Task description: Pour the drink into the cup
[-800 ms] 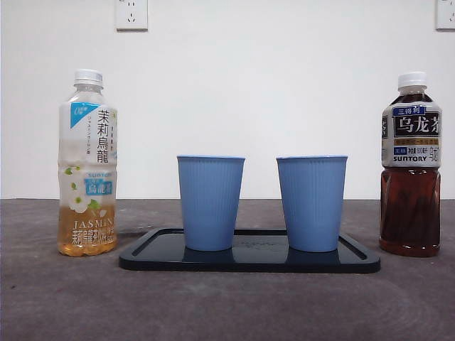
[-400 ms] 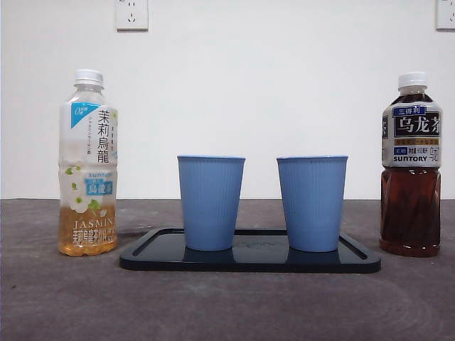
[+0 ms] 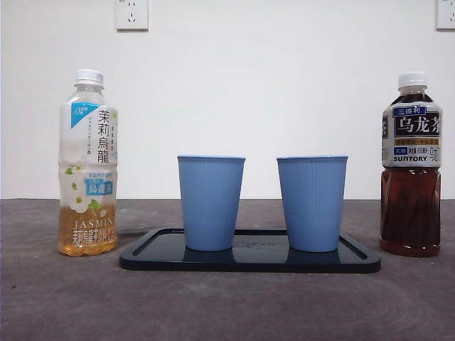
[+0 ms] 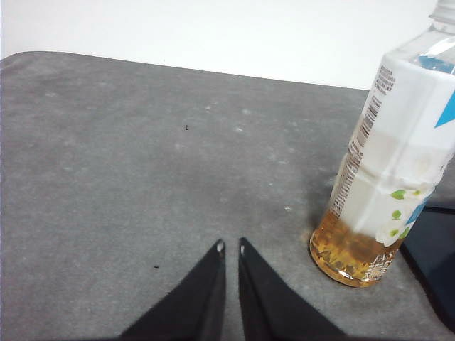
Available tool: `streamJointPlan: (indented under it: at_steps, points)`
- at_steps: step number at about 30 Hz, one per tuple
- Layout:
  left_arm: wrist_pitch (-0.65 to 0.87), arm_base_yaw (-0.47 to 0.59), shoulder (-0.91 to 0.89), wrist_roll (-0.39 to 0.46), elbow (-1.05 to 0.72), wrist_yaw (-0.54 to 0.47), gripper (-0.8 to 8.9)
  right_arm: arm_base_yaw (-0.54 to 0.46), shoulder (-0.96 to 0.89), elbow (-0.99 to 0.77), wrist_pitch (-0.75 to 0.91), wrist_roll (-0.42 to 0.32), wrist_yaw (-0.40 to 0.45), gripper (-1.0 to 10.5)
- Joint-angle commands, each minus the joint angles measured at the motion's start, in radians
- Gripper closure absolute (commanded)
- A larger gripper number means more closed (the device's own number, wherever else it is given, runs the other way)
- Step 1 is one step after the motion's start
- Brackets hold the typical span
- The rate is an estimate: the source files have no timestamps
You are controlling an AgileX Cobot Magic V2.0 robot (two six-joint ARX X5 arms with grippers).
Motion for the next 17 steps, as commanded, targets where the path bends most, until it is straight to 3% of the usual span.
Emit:
streamJointPlan:
  at_steps: [1,3,6,10,17]
  points:
    - [-0.006,0.001,-0.002,0.008,-0.02,-0.003,7.85,0.004,0.003,0.014,0.011,-0.011,-0.002,9.4]
    - [-0.006,0.001,-0.002,0.008,-0.02,-0.003,7.85,-0.002,-0.004,0.014,0.013,-0.011,0.002,9.4]
    - [-0.006,0.001,-0.002,0.008,-0.02,-0.003,7.85,-0.056,-0.019,0.004,0.024,-0.012,0.073,9.4]
    - [-0.006,0.001,-0.002,0.008,-0.02,-0.003,7.85,-0.171,-0.061,-0.114,0.185,-0.017,0.078,9.4]
    - [-0.006,0.001,-0.002,0.008,-0.02,-0.003,7.85,-0.315,-0.196,-0.452,0.565,-0.211,0.237,9.4]
